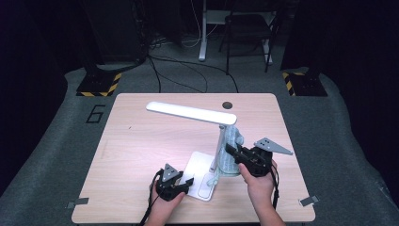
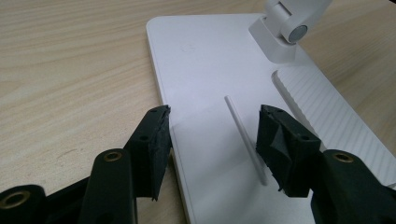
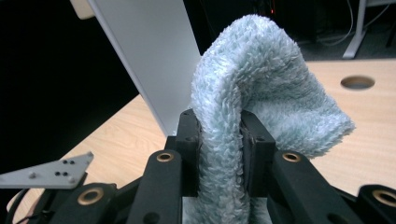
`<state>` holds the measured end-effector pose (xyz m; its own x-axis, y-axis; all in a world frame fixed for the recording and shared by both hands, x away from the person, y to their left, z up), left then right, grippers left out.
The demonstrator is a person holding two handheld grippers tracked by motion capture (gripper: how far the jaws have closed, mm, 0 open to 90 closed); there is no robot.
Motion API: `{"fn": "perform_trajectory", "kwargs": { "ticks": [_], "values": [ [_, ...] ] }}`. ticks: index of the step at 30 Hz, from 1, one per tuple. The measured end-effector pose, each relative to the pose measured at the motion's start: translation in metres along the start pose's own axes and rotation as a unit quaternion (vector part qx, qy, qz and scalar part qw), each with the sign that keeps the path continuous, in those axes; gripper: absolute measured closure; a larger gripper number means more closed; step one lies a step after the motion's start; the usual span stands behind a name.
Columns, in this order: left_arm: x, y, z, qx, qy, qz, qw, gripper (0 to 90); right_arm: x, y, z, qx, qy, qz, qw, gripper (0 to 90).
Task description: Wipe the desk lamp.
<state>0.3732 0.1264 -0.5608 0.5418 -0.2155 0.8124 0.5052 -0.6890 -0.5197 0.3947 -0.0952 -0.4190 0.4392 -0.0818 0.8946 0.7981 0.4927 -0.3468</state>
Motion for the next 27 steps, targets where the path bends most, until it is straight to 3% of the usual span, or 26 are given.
{"fn": "perform_trajectory", "kwargs": {
  "ticks": [8, 20, 27],
  "values": [
    [0.000, 0.000, 0.000, 0.000, 0.000, 0.000, 1.0000, 44.2, -0.037, 0.022, -0.009, -0.016, 0.004, 0.048, 0.9987, 72.6],
    [0.000, 0.000, -0.001, 0.000, 0.001, -0.001, 1.0000, 43.8, -0.095, 0.055, -0.023, -0.041, 0.014, 0.122, 0.9916, 72.8],
    [0.000, 0.000, -0.001, 0.000, 0.001, -0.001, 1.0000, 43.9, -0.100, 0.055, -0.023, -0.034, 0.016, 0.120, 0.9920, 73.0]
  ]
}}
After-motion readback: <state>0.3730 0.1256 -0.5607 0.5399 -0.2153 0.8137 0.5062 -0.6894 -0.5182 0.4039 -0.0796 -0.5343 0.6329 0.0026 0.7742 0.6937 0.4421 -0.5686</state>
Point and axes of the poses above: each handheld gripper's, and its own axes: y roughly forward along the jaws, x roughly out of its top, z roughly to its left, the point moved 6 cm from there along y, roughly forward along the jaws, and after that the axes turned 10 degrees about -x, right-handed, at the moved point
